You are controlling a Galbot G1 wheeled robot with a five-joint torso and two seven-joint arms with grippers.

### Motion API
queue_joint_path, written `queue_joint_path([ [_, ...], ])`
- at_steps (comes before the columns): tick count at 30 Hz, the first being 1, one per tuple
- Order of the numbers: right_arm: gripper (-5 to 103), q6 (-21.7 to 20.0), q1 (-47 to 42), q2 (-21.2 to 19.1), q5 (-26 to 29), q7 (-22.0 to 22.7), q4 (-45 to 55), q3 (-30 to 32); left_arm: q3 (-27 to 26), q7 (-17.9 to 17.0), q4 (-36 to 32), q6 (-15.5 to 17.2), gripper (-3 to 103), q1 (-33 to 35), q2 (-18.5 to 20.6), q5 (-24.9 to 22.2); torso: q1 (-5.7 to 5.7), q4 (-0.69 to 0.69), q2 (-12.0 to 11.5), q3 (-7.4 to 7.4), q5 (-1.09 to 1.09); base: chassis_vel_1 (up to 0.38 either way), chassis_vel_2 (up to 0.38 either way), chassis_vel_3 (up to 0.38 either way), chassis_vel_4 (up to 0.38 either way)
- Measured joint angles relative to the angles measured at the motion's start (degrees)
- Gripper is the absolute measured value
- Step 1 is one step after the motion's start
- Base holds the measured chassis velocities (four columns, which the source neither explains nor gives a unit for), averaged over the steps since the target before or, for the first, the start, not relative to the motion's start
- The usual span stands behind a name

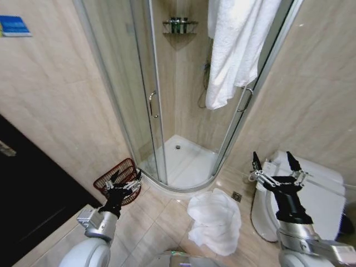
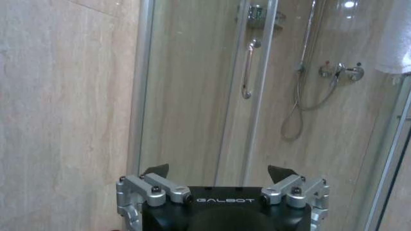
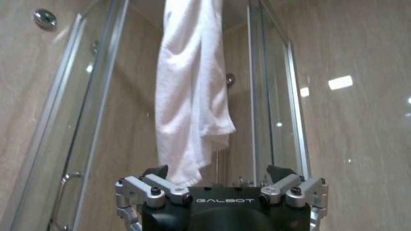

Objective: Discard the used towel into the hamper.

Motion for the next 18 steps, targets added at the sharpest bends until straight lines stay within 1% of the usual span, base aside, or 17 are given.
queue_joint_path([
  [3, 100, 0.4, 0.0, 0.1, 0.0, -0.1, 0.0, 0.1, 0.0, 0.0, 0.0, 0.0, 100, 0.0, 0.0, 0.0, 0.01, -0.04, 0.0, 0.0, 0.06, 0.062, 0.087, -0.122, -0.025],
  [9, 100, 0.6, 0.5, -0.3, 0.4, -0.2, 0.0, 0.8, 0.0, 0.0, 0.0, 0.0, 100, 0.0, 0.0, 0.0, 0.03, -0.01, 0.0, 0.01, 0.08, 0.011, 0.019, -0.014, -0.019],
  [12, 100, 0.2, 1.9, -1.8, 2.0, -0.2, 0.0, 2.9, 0.0, 0.0, 0.0, 0.0, 100, 0.0, 0.0, 0.0, 0.04, -0.02, 0.0, 0.01, 0.09, 0.0, 0.0, 0.0, 0.0],
  [14, 100, 0.0, 2.3, -2.2, 2.4, -0.2, 0.0, 3.3, 0.0, 0.0, 0.0, 0.0, 100, 0.0, 0.0, 0.0, 0.04, -0.02, 0.0, 0.01, 0.09, 0.0, 0.0, 0.0, 0.0],
  [16, 100, -1.0, 3.9, -3.9, 4.3, 0.4, 0.0, 5.3, 0.0, 0.0, 0.0, 0.0, 100, 0.0, 0.0, 0.0, 0.04, -0.02, 0.0, 0.02, 0.09, 0.0, 0.0, 0.0, 0.0],
  [18, 100, -1.1, 4.1, -4.1, 4.4, 0.5, 0.0, 5.5, 0.0, 0.0, 0.0, 0.0, 100, 0.0, 0.0, 0.0, 0.04, -0.02, 0.0, 0.02, 0.08, 0.001, 0.026, 0.007, 0.02],
])
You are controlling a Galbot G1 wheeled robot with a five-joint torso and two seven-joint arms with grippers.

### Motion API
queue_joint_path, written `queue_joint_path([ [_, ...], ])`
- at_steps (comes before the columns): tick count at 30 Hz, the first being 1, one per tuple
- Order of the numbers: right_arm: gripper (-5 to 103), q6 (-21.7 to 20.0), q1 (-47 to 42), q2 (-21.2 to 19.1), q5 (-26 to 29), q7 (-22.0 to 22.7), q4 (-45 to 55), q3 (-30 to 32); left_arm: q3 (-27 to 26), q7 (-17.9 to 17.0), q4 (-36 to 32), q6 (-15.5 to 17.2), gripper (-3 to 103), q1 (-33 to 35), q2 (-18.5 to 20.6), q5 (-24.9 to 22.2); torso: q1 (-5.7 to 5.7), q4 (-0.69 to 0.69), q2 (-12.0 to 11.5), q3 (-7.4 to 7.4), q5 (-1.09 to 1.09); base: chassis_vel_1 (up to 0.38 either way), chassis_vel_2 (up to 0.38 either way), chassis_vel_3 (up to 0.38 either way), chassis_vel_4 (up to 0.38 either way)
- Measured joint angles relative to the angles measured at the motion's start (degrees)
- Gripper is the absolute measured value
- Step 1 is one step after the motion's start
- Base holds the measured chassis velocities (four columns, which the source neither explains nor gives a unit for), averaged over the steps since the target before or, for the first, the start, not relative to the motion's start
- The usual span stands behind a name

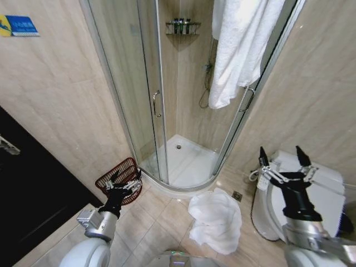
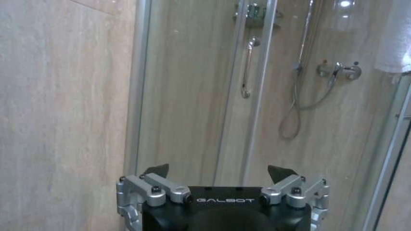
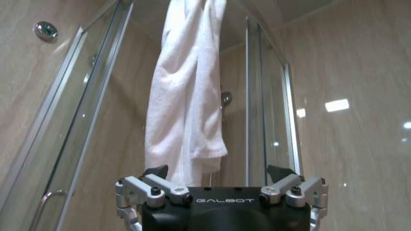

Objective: Discard the used towel into the hamper.

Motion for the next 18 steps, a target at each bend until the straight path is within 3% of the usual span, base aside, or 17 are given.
queue_joint_path([
  [6, 100, -2.1, 5.4, -6.2, 6.8, 0.7, 0.0, 5.5, 0.0, 0.0, 0.0, 0.0, 100, 0.0, 0.0, 0.0, 0.0, 0.02, 0.0, 0.0, -0.02, 0.052, 0.062, 0.032, 0.035],
  [15, 100, -2.3, 12.9, -14.6, 17.3, -3.1, -1.1, 13.3, 0.0, 0.0, 0.0, 0.0, 100, 0.0, 0.0, 0.0, -0.01, 0.0, 0.0, 0.0, 0.0, 0.061, 0.075, 0.068, 0.067],
  [18, 100, -3.3, 15.2, -18.8, 21.8, -3.8, -2.8, 18.5, 0.0, 0.0, 0.0, 0.0, 100, 0.0, 0.0, 0.0, 0.0, 0.02, 0.0, 0.0, 0.0, 0.109, 0.118, 0.099, 0.105],
])
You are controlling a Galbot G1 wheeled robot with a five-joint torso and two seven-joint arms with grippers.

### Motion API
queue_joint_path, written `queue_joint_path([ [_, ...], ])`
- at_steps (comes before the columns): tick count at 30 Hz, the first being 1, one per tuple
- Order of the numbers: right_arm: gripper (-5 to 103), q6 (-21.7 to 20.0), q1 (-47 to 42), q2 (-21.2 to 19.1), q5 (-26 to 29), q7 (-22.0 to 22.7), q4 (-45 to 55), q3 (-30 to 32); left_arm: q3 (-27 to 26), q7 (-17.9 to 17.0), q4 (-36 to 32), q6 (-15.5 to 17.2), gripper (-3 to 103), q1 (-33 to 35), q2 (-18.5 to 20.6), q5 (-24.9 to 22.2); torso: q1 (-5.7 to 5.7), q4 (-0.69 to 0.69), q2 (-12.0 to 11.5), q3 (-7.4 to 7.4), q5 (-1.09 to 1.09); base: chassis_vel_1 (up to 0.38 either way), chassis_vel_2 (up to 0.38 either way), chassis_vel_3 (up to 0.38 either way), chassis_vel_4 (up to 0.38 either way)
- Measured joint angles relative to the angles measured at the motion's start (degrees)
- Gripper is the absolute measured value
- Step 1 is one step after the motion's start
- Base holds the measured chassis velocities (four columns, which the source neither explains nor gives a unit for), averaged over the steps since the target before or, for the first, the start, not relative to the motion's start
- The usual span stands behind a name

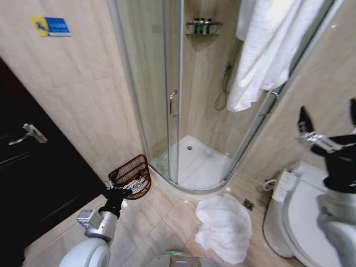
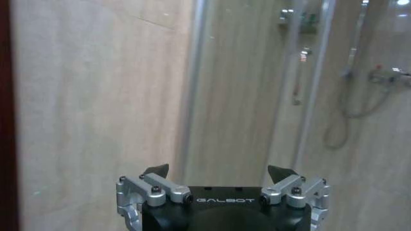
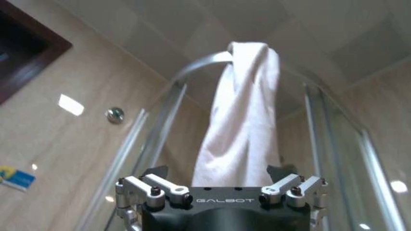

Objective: Discard the used towel into the hamper.

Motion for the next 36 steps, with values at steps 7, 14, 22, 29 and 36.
queue_joint_path([
  [7, 100, -1.7, 2.6, -5.6, 4.7, 2.1, -2.2, 3.8, 0.0, 0.0, 0.0, 0.0, 100, 0.0, 0.0, 0.0, -0.01, 0.0, 0.0, 0.0, 0.0, 0.11, 0.11, 0.114, 0.101],
  [14, 100, -3.9, 18.6, -19.7, 10.7, 3.0, -14.5, -0.2, 0.0, 0.0, 0.0, 0.0, 100, 0.0, 0.0, 0.0, -0.01, -0.03, 0.0, 0.0, 0.01, 0.02, 0.023, 0.013, 0.016],
  [22, 100, -6.6, 32.3, -30.9, 16.0, 3.0, -26.0, -6.4, 0.0, 0.0, 0.0, 0.0, 100, 0.0, 0.0, 0.0, 0.0, -0.01, 0.0, 0.0, 0.01, 0.0, 0.0, 0.0, 0.0],
  [29, 100, -8.8, 35.2, -39.1, 24.5, 3.1, -30.5, -6.3, 0.0, 0.0, 0.0, 0.0, 100, 0.0, 0.0, 0.0, -0.01, -0.02, 0.0, -0.01, -0.01, 0.0, 0.0, 0.0, 0.0],
  [36, 100, -12.4, 40.4, -46.1, 19.6, 5.5, -39.5, -6.4, 0.0, 0.0, 0.0, 0.0, 100, 0.0, 0.0, 0.0, -0.01, 0.0, 0.0, -0.01, -0.02, 0.0, 0.0, 0.0, 0.0],
])
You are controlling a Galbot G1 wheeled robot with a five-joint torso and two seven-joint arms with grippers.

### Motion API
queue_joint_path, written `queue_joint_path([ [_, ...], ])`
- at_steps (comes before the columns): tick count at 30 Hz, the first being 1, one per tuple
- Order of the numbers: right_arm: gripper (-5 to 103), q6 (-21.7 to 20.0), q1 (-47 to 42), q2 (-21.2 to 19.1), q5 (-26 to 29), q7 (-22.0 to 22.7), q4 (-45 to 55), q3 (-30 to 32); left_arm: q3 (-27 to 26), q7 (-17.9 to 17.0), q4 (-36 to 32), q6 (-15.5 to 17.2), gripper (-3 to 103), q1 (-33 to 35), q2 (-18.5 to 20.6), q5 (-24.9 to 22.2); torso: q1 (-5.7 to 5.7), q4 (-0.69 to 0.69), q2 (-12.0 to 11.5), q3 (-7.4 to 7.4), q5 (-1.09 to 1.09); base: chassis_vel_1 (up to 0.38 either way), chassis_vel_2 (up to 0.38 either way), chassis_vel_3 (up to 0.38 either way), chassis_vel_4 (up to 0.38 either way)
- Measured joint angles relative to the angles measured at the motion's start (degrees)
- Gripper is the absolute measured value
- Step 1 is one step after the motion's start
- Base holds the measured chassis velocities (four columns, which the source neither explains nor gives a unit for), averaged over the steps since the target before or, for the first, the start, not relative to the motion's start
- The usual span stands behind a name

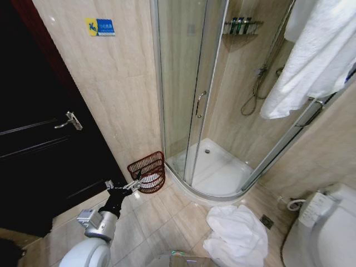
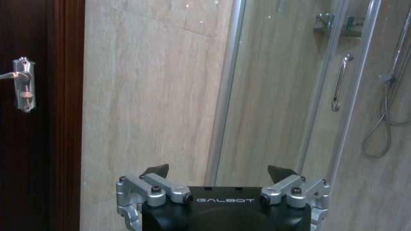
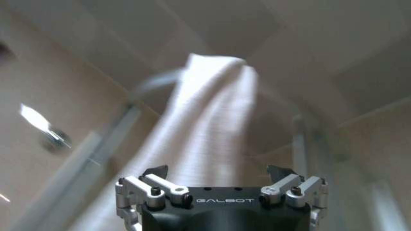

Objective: Discard the used towel into the hamper.

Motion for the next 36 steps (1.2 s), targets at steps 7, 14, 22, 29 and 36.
queue_joint_path([
  [7, 100, -0.7, 6.2, 0.7, -7.8, 1.7, -6.4, -4.1, 0.0, 0.0, 0.0, 0.0, 100, 0.0, 0.0, 0.0, 0.0, -0.03, 0.0, 0.0, -0.01, 0.0, 0.0, 0.0, 0.0],
  [14, 100, -3.4, 22.2, 14.0, -14.9, 2.6, -2.7, -17.2, 0.0, 0.0, 0.0, 0.0, 100, 0.0, 0.0, 0.0, 0.01, 0.04, 0.0, 0.0, -0.02, 0.0, 0.0, 0.0, 0.0],
  [22, 100, -4.6, 39.4, 21.8, -12.9, 5.4, -2.1, -32.7, 0.0, 0.0, 0.0, 0.0, 100, 0.0, 0.0, 0.0, 0.01, -0.02, 0.0, 0.0, -0.03, 0.0, 0.0, 0.0, 0.0],
  [29, 100, -9.6, 59.6, 27.4, -10.3, 12.9, -4.1, -48.8, 0.0, 0.0, 0.0, 0.0, 100, 0.0, 0.0, 0.0, 0.02, 0.02, 0.0, 0.01, -0.01, 0.0, 0.0, 0.0, 0.0],
  [36, 99, -13.8, 70.8, 29.9, -14.3, 17.6, -8.5, -56.7, 0.0, 0.0, 0.0, 0.0, 100, 0.0, 0.0, 0.0, 0.0, -0.01, 0.0, 0.0, 0.0, 0.0, 0.0, 0.0, 0.0],
])
